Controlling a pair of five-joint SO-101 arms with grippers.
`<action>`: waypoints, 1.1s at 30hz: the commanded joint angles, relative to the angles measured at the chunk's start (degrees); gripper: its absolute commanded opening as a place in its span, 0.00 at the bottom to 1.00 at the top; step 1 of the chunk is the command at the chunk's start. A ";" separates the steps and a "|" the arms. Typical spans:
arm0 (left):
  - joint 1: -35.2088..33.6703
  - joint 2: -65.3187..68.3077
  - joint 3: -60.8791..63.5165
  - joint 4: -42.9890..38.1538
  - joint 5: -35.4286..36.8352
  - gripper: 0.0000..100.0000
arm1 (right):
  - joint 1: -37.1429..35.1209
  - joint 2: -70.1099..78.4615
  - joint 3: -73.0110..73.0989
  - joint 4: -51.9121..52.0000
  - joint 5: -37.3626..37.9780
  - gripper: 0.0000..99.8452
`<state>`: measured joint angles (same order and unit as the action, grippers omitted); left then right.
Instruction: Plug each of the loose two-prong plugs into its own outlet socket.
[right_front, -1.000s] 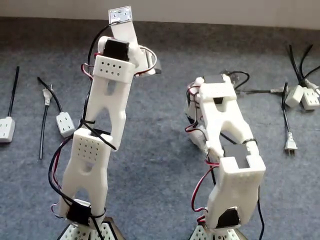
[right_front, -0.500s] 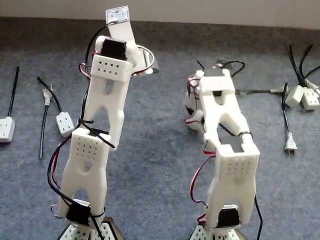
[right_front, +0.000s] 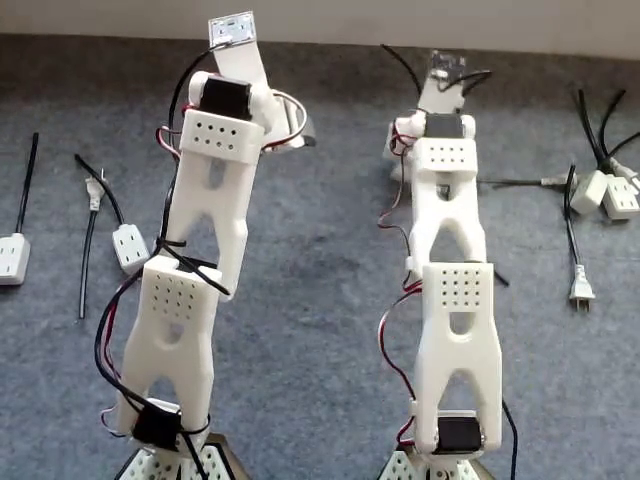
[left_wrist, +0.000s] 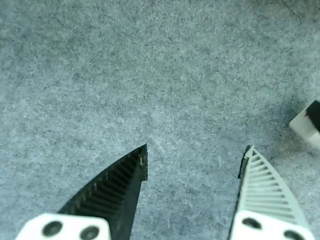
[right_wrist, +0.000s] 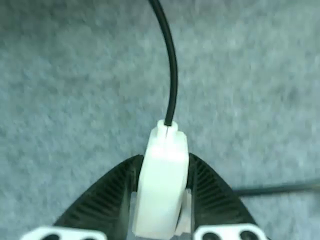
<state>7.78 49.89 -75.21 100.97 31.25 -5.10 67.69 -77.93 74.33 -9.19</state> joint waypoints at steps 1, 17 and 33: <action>-0.22 0.75 -0.75 -0.18 0.53 0.30 | -1.71 2.24 -11.12 -6.20 5.89 0.08; -0.31 1.54 -0.31 -1.41 0.53 0.30 | -0.40 4.79 -11.21 -19.91 3.69 0.34; 1.19 6.46 -0.75 -3.43 0.53 0.30 | 30.99 -1.54 -14.64 -5.93 3.43 0.34</action>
<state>7.87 57.01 -75.21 98.24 31.25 21.10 72.09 -90.24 65.63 -5.32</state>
